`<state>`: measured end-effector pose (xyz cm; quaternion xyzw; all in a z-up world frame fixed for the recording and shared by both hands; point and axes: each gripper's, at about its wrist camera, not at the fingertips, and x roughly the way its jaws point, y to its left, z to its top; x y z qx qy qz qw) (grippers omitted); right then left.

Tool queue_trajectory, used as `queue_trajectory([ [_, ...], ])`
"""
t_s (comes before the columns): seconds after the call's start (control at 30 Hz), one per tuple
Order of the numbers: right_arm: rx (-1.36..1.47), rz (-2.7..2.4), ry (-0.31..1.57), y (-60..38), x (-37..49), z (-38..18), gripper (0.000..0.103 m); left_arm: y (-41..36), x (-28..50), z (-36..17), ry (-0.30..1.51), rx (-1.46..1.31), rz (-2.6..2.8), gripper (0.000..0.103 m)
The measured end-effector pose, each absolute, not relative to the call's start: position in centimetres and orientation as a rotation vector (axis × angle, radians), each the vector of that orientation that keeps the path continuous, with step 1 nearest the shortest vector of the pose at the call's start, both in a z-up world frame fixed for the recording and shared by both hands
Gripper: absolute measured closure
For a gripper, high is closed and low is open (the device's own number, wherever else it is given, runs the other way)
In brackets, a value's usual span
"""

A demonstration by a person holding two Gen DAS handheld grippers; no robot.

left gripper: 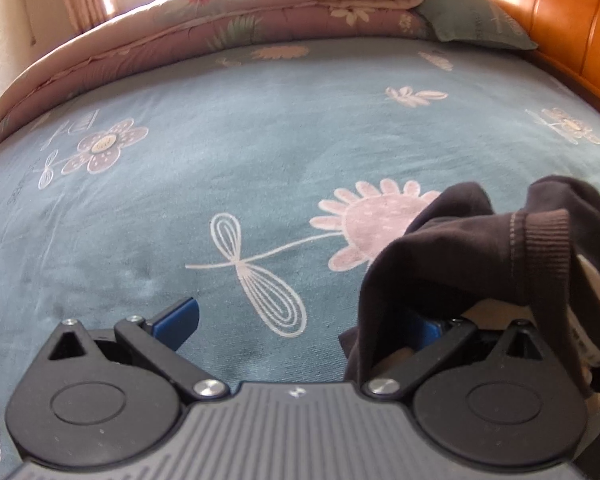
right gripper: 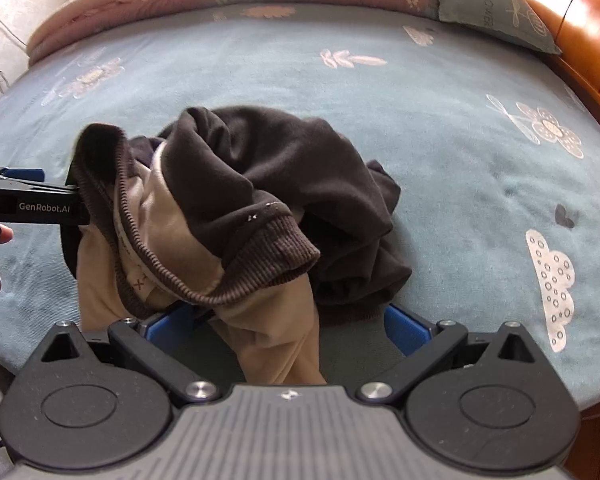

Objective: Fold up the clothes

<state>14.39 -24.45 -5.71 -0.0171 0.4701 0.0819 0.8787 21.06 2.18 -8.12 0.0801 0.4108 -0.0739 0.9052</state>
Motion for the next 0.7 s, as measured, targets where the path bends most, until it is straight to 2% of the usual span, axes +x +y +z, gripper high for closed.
queue_trajectory([
  [0.6,-0.192,0.470,0.814,-24.7,9.1,-3.2,0.000,1.6,16.7,-4.7,0.661,0.283,-0.552,0.001],
  [0.7,-0.252,0.457,0.792,-24.5,8.6,-3.2,0.003,1.2,16.8,-4.3,0.651,0.300,-0.577,0.003],
])
